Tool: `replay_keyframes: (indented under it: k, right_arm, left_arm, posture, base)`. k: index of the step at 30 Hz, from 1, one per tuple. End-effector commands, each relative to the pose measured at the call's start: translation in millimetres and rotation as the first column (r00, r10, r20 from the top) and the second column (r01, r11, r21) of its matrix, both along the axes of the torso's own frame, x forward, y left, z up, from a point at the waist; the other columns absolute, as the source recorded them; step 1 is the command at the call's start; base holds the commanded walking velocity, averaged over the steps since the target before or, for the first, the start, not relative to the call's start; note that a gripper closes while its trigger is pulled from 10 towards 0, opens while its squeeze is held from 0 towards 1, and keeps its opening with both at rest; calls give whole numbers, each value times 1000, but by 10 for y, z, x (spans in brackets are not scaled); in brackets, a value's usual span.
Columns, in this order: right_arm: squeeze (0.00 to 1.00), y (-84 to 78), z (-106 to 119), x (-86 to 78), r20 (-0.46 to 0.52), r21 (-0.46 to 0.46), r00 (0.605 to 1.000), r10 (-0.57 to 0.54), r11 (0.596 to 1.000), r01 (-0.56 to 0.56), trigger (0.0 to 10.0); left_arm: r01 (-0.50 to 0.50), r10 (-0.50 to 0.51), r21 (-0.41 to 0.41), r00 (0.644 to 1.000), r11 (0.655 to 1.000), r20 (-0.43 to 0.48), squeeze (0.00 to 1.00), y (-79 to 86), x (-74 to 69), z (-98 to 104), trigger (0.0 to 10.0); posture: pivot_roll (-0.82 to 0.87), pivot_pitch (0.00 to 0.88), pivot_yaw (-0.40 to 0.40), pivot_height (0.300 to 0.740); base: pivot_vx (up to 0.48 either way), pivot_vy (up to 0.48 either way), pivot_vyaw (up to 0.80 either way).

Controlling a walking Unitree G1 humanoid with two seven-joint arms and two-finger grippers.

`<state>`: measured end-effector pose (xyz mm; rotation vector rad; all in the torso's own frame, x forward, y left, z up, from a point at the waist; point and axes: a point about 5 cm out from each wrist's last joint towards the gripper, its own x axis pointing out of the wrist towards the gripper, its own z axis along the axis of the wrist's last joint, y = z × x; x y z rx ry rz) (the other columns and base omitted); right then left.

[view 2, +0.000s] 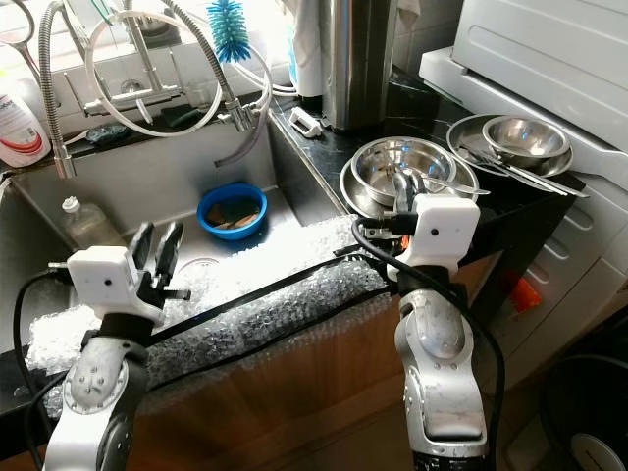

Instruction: Kitchen organization

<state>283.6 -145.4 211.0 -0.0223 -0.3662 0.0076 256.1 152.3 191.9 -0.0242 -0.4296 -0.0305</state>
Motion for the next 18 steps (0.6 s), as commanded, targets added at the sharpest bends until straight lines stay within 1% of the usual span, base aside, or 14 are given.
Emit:
replay_keyframes:
  k: [1, 2, 3, 4, 6, 8, 9, 11, 12, 13, 14, 16, 17, 18]
  right_arm:
    - [0, 32, 180, -19, 76, 8, 997, 25, 1000, -26, 10000]
    - [0, 56, 294, 3, 112, 24, 992, 56, 998, -59, 10000]
    - [0, 56, 294, 3, 112, 24, 992, 56, 998, -59, 10000]
    - [0, 103, 393, 15, 138, 81, 983, 120, 988, -131, 10000]
    - [0, 149, 441, 10, 147, 122, 975, 168, 975, -186, 10000]
    - [0, 199, 461, 1, 149, 187, 963, 222, 950, -248, 10000]
    - [0, 248, 455, -7, 144, 242, 949, 281, 920, -310, 10000]
    - [0, 346, 402, -37, 126, 333, 905, 406, 842, -424, 10000]
    - [0, 392, 353, -70, 117, 383, 871, 478, 787, -483, 10000]
    - [0, 417, 322, -93, 113, 412, 847, 519, 752, -515, 10000]
    - [0, 420, 268, -115, 99, 434, 831, 548, 728, -531, 10000]
    - [0, 384, 163, -145, 82, 472, 819, 567, 702, -533, 10000]
    - [0, 357, 112, -154, 80, 512, 816, 573, 679, -527, 10000]
    - [0, 302, 59, -168, 96, 579, 810, 578, 629, -518, 10000]
  left_arm:
    - [-22, 22, 15, 999, 1000, 38, 0, 51, -7, 119, 10000]
    - [-15, 13, 33, 998, 999, 64, 0, 53, 4, 206, 10000]
    - [-15, 13, 33, 998, 999, 64, 0, 53, 4, 206, 10000]
    - [12, -13, 13, 996, 1000, 87, 0, 30, 12, 311, 10000]
    - [40, -36, -49, 996, 998, 87, 0, 12, 19, 364, 10000]
    - [54, -45, -149, 997, 987, 64, 0, 25, 36, 365, 10000]
    - [66, -58, -232, 997, 970, 41, 0, 38, 52, 343, 10000]
    - [80, -84, -374, 996, 924, 5, 0, 76, 73, 280, 10000]
    - [92, -109, -433, 994, 897, -14, 188, 89, 79, 236, 10000]
    - [100, -125, -462, 992, 881, -24, 188, 95, 81, 211, 10000]
    - [105, -138, -492, 990, 864, -31, 1000, 108, 77, 184, 10000]
    - [108, -145, -540, 989, 835, -27, 1000, 141, 57, 157, 10000]
    - [112, -151, -573, 988, 812, -21, 1000, 153, 45, 148, 10000]
    - [118, -163, -616, 987, 779, -17, 1000, 165, 28, 131, 10000]
  posture:
    - [-148, 52, 79, 740]
    - [-155, 51, 80, 740]
    - [-155, 51, 80, 740]
    - [-153, 52, 80, 740]
    - [-150, 52, 80, 740]
    - [-150, 52, 80, 740]
    - [-153, 53, 80, 740]
    - [-155, 53, 80, 740]
    - [-156, 53, 80, 740]
    - [-156, 53, 80, 740]
    - [-156, 53, 80, 740]
    - [-154, 55, 80, 740]
    - [-152, 58, 80, 740]
    - [-150, 55, 81, 740]
  base:
    - [0, 0, 0]
    - [0, 0, 0]
    - [0, 0, 0]
    - [0, 0, 0]
    - [0, 0, 0]
    - [0, 0, 0]
    - [0, 0, 0]
    - [0, 0, 0]
    - [0, 0, 0]
    - [0, 0, 0]
    - [0, 0, 0]
    - [0, 0, 0]
    - [0, 0, 0]
    - [0, 0, 0]
